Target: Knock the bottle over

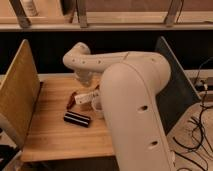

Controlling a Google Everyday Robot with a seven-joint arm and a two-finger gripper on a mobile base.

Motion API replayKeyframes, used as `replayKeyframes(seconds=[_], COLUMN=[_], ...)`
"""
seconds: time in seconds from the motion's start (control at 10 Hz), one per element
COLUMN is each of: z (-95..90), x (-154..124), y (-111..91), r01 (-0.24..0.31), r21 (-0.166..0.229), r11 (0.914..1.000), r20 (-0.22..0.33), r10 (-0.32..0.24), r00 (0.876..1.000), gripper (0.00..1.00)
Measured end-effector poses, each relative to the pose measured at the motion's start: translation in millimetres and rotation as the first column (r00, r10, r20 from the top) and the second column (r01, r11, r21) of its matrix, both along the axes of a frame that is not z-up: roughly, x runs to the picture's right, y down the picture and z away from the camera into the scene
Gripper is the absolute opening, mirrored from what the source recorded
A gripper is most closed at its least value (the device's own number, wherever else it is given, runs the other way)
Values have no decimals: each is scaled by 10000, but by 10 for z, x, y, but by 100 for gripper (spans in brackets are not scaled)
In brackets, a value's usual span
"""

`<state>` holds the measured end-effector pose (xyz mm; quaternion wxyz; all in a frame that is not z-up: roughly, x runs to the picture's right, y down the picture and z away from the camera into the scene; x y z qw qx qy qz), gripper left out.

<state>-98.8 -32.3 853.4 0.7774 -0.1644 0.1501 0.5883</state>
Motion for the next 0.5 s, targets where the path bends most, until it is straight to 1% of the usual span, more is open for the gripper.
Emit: replayKeyframes(seconds=[0.1,0.2,0.3,0.4,0.5], z=[-111,-265,-397,-574,-750], x=[53,128,232,415,666], y=[-137,-250,-316,-383,-432], r01=[-362,-657,-872,-1165,-1502], r21=[403,832,1180,1626,2091], r11=[9985,9944,9892,9798,9663], r20=[162,185,69,-201,-572], r10=[356,644,870,1213,1654], r00=[9992,9978,9962,9924,9846], gripper=[0,0,0,0,0])
